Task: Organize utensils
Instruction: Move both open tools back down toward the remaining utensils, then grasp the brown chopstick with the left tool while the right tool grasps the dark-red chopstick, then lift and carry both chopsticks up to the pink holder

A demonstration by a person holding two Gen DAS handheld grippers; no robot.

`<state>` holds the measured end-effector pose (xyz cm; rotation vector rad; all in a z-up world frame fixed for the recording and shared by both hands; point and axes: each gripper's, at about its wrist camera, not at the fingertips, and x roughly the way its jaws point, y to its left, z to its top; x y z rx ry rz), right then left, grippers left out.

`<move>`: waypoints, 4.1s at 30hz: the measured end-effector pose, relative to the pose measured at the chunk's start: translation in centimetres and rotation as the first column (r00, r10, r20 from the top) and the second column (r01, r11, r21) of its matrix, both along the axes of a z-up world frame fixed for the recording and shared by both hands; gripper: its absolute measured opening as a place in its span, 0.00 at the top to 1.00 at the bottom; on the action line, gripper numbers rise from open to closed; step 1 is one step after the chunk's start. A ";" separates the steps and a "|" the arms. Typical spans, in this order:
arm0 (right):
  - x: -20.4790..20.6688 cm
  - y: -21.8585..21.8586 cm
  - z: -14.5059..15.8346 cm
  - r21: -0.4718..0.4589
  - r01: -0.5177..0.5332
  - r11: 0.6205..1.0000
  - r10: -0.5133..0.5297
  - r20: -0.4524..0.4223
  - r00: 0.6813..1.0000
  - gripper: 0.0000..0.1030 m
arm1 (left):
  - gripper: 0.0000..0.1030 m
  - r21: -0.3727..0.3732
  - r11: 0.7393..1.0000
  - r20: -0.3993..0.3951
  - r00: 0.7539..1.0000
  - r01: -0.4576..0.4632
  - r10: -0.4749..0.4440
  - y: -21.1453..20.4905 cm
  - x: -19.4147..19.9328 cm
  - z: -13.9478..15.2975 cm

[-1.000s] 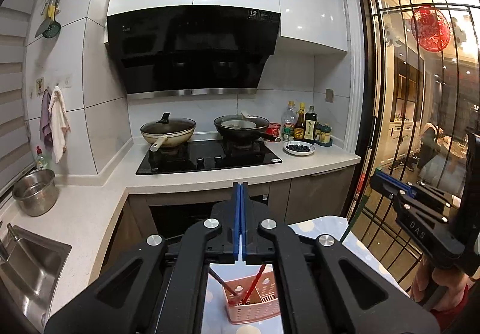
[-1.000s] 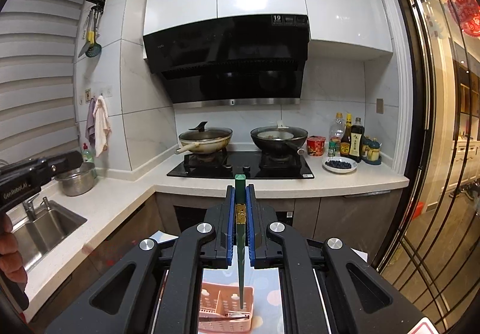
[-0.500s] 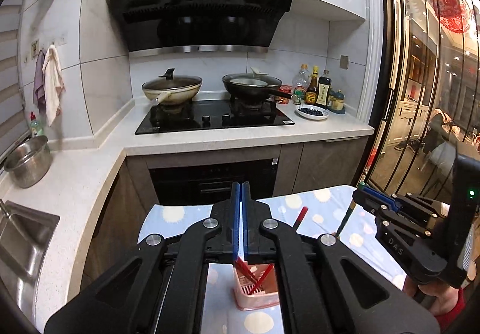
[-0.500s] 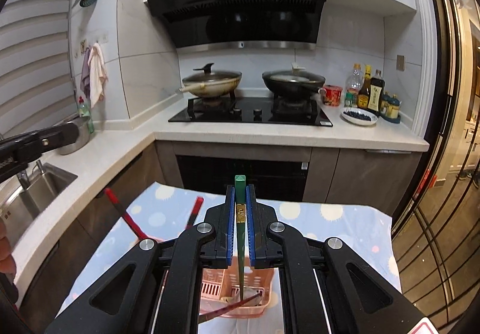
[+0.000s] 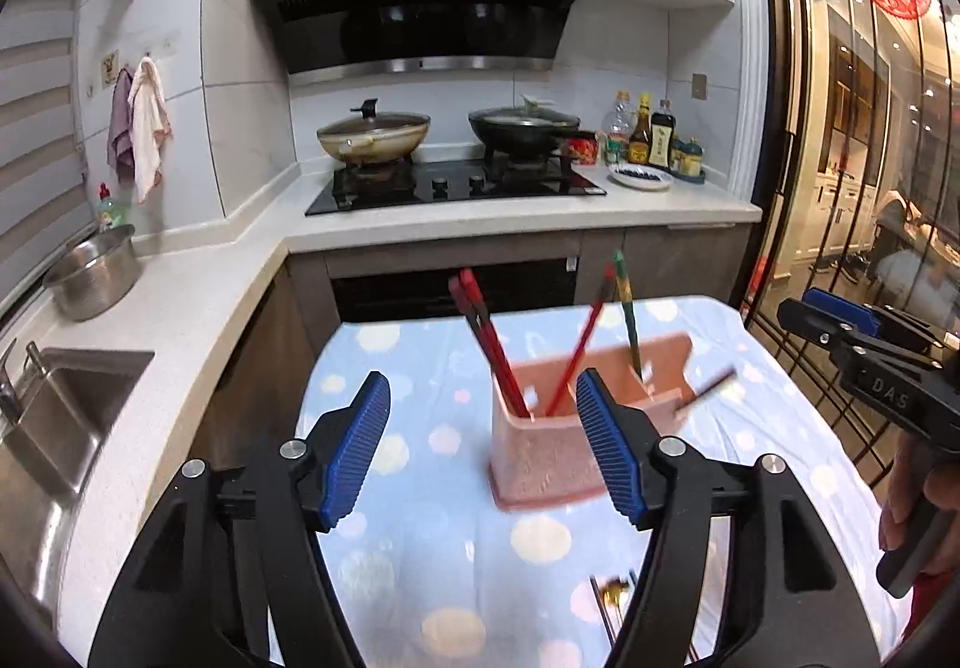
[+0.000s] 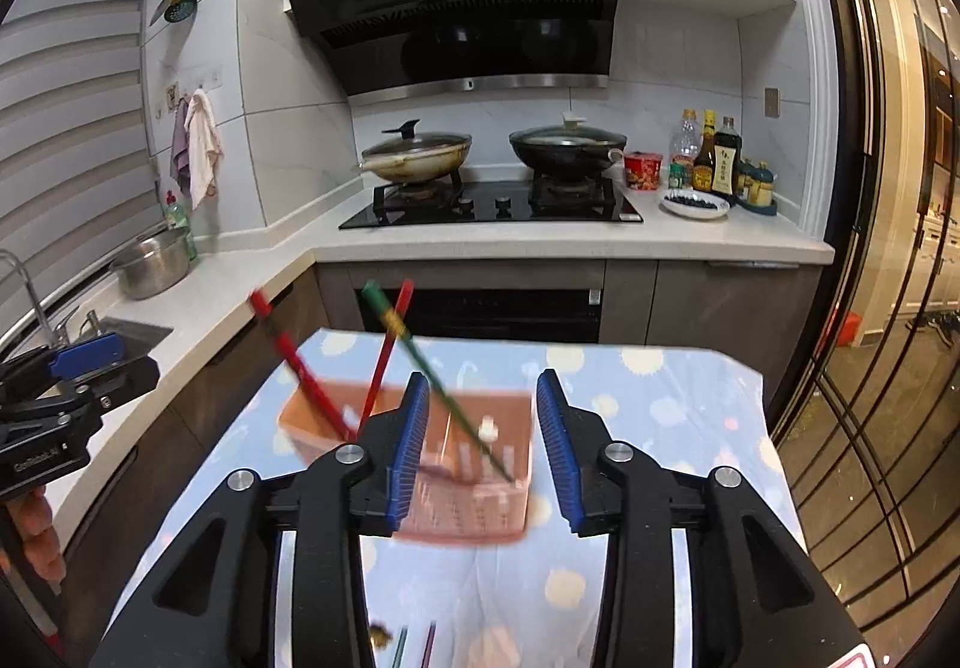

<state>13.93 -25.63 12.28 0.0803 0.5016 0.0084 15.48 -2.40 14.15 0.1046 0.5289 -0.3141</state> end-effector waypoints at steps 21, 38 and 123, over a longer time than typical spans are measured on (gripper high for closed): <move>-19.6 3.0 -14.5 0.025 0.006 1.000 0.001 -0.291 0.957 0.63 | 0.32 0.092 0.995 -0.340 0.940 0.038 -0.005 0.3 -13.5 -16.1; -21.7 4.1 -17.1 0.046 -0.008 0.999 0.023 -0.336 0.942 0.63 | 0.28 0.116 0.992 -0.399 0.917 0.051 0.000 -0.1 -16.5 -18.4; -16.4 1.2 -5.6 0.070 -0.022 0.997 0.023 -0.019 1.000 0.94 | 0.93 -0.077 0.988 -0.153 0.978 0.132 -0.143 -0.7 -12.2 -6.4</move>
